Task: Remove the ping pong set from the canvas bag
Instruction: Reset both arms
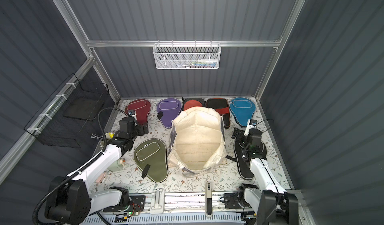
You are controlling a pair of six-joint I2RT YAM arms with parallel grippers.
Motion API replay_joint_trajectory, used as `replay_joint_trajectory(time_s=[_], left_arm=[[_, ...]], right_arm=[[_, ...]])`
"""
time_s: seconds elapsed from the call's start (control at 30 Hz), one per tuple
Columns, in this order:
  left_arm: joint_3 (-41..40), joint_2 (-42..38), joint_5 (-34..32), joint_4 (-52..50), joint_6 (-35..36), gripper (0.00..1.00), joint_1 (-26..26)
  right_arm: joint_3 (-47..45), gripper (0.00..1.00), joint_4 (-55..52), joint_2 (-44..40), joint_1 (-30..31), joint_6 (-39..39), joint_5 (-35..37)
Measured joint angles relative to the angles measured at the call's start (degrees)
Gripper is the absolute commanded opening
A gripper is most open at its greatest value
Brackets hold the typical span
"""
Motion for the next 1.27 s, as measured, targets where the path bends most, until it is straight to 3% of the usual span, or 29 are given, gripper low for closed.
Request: replay_joint_trajectory(time_s=[0.17,0.43,0.63,1.27], left_arm=[[-4.94,4.74,-0.15,10.38,1.84,1.0,3.04],[-11.85,15.15,-1.14,28.26,4.7,1.0,5.16],[-16.0,25.22,0.13,43.19,5.33,1.0,6.08],[-15.76,26.58,3.82,47.04,5.81,1.0,6.91]], right_arm=[[-1.01,0.99,11.8,8.57,3.41,-3.26,1.18],[-5.44,0.99,29.57,15.82,3.78,-5.97,2.99],[-6.99,0.99,36.59,21.73,3.78,-6.38,3.52],[-5.42,0.99,37.31,21.73,3.48,-6.23,4.92]])
